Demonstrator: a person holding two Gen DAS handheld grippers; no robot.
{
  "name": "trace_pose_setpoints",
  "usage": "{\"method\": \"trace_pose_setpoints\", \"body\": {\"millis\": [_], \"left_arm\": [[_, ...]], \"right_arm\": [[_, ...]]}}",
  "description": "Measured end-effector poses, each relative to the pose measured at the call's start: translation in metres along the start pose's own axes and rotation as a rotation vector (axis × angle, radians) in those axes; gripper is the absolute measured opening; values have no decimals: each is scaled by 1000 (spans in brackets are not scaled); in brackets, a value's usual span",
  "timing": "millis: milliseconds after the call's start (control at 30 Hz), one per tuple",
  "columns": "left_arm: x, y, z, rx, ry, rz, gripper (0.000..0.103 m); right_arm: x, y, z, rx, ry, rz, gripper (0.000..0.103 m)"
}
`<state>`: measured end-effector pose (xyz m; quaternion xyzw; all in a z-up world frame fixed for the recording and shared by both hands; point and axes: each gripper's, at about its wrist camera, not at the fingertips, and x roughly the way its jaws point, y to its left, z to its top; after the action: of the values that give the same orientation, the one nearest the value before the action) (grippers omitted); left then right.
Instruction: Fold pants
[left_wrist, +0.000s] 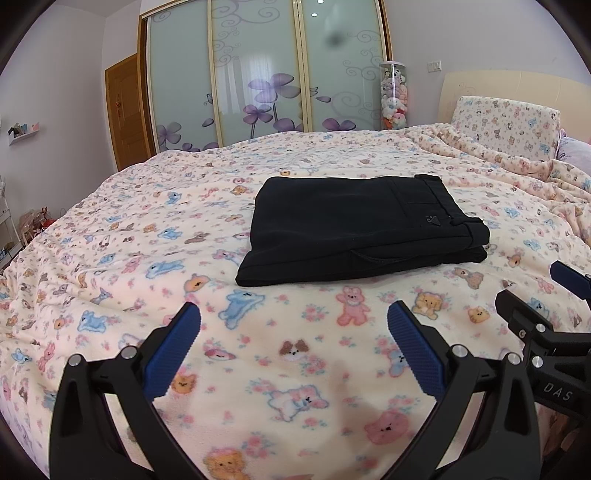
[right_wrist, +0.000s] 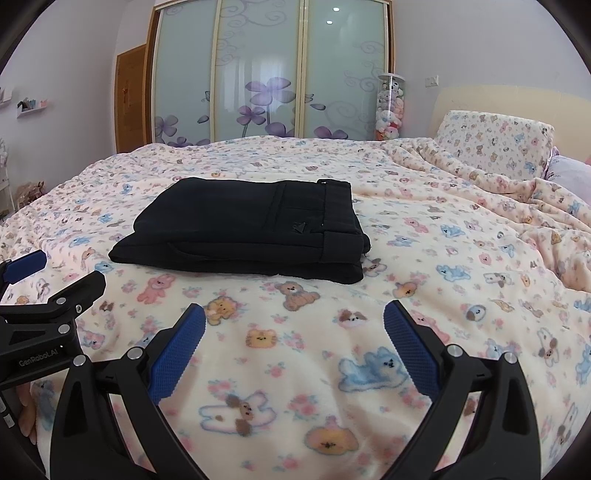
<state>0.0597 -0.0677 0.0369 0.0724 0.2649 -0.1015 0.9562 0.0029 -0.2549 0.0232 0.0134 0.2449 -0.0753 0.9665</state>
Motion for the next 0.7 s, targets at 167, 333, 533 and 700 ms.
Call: {"method": "trace_pose_setpoints", "body": {"millis": [167,333,533,700], "left_arm": [[1,0,-1,2,-1,-2,101],[0,0,-1,3,-3,2,101],[0,2,-1,0,-7,-1,101],[0,1,-1,1,-6,-2,101]], "right_arm": [[1,-1,2,-1,0,1,99],[2,-2,2,-1,1,2,99],[0,-4,-1,2,3,2,99],[1,-4,0,1,4,3,99]]}}
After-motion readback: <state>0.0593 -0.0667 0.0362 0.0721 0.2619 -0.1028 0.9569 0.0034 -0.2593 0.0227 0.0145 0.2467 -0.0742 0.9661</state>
